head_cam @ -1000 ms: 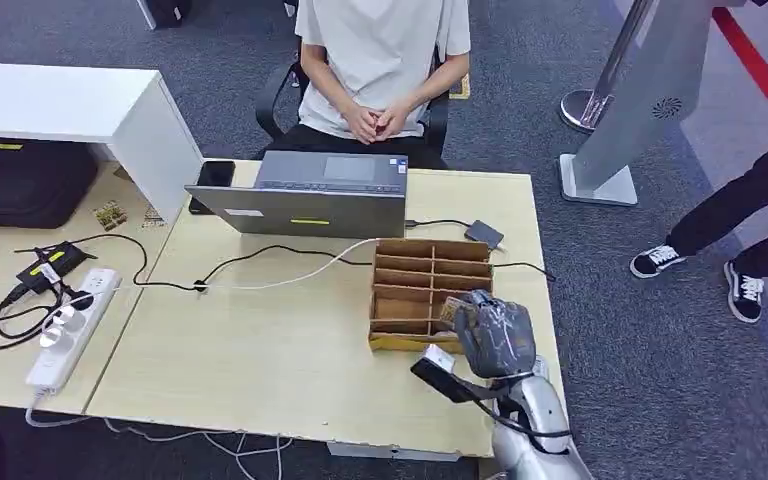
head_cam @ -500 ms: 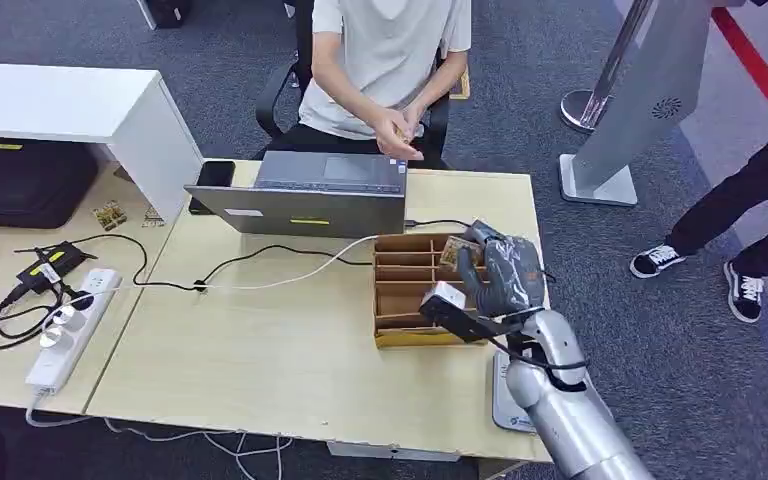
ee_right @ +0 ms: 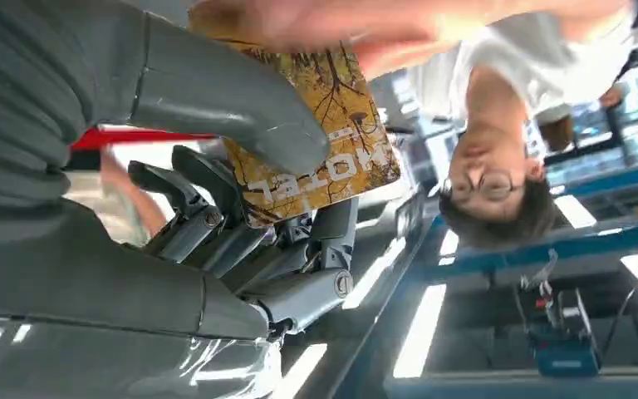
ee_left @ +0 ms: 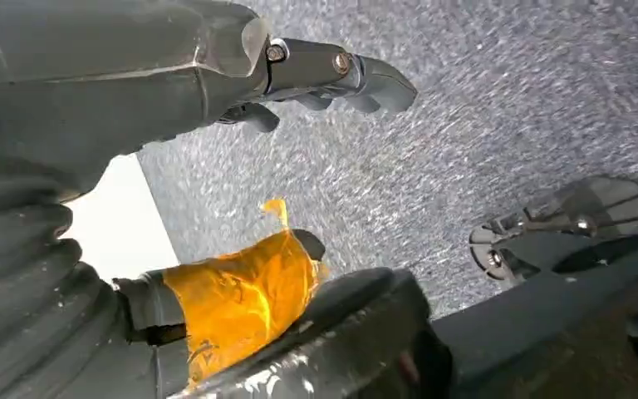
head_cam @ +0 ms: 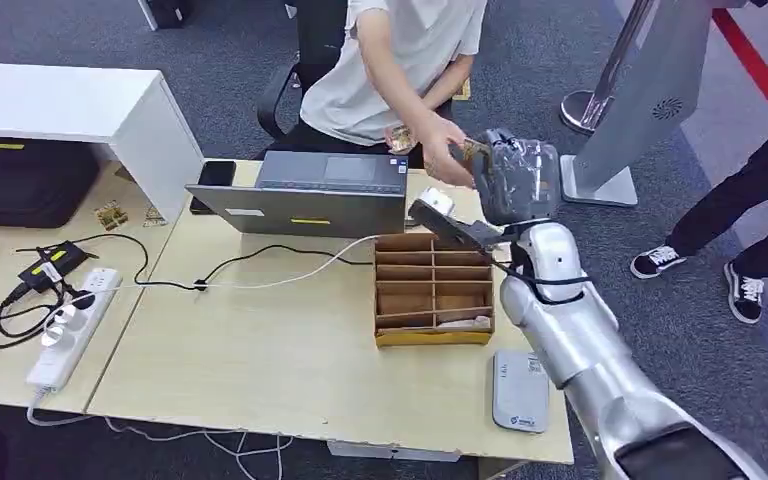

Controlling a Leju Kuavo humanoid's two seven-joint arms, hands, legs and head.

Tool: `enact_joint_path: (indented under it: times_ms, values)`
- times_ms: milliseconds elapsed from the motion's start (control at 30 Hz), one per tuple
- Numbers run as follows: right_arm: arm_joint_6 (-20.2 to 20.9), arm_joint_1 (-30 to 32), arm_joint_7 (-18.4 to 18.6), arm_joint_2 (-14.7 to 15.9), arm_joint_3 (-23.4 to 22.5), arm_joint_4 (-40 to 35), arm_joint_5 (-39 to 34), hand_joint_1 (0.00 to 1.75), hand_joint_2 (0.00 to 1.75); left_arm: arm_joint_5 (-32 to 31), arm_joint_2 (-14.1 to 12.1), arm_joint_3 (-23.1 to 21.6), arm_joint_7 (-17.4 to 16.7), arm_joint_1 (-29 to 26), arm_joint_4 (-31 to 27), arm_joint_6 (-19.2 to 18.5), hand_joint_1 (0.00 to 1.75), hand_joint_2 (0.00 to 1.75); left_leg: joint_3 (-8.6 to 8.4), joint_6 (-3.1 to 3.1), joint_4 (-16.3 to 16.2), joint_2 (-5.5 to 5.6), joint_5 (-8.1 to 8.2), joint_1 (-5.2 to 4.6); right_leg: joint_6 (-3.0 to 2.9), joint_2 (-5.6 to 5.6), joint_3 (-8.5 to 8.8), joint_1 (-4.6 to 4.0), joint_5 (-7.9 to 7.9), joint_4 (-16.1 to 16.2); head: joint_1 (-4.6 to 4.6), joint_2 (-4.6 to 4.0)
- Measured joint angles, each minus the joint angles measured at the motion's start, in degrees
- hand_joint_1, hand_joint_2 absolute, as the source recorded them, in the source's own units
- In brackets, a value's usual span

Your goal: Pass the card to the sensor for recognition and then transmit it.

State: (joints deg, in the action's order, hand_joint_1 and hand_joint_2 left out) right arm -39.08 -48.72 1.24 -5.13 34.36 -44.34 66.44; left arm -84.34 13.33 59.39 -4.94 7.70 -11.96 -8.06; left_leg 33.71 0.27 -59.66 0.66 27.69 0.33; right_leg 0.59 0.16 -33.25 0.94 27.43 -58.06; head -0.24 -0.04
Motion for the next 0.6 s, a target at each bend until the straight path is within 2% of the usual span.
enact_joint_path:
  times_ms: [167, 200, 600]
  values:
    - [-0.50, -2.55, 0.92, -1.34, -0.39, 5.44, 1.47, 1.75, 1.75, -0.37, 0.06, -0.87, -0.35, 0.50, 0.00, -0.39, 0.00, 1.75, 0.00, 0.00, 0.00, -0.01, 0.00, 0.00, 0.00, 0.03, 0.00, 0.00, 0.00, -0.01, 0.02, 0.00]
    - [-0.50, -2.67, 0.92, -1.60, -0.39, 6.18, 1.60, 0.00, 1.75, -0.37, 0.09, -0.90, -0.35, 0.57, 0.00, -0.50, 0.00, 1.75, 0.00, 0.00, 0.00, 0.00, 0.00, 0.00, 0.00, 0.01, 0.00, 0.00, 0.00, 0.00, 0.02, 0.00]
    - [-0.53, -2.90, 0.40, -3.09, -1.29, 10.33, 4.99, 0.00, 1.75, -0.02, 0.33, -1.38, 0.24, 0.64, 0.00, -0.70, 0.00, 1.75, 0.01, 0.00, 0.00, 0.00, 0.00, 0.00, 0.00, 0.00, -0.03, 0.00, 0.00, 0.00, 0.02, 0.00]
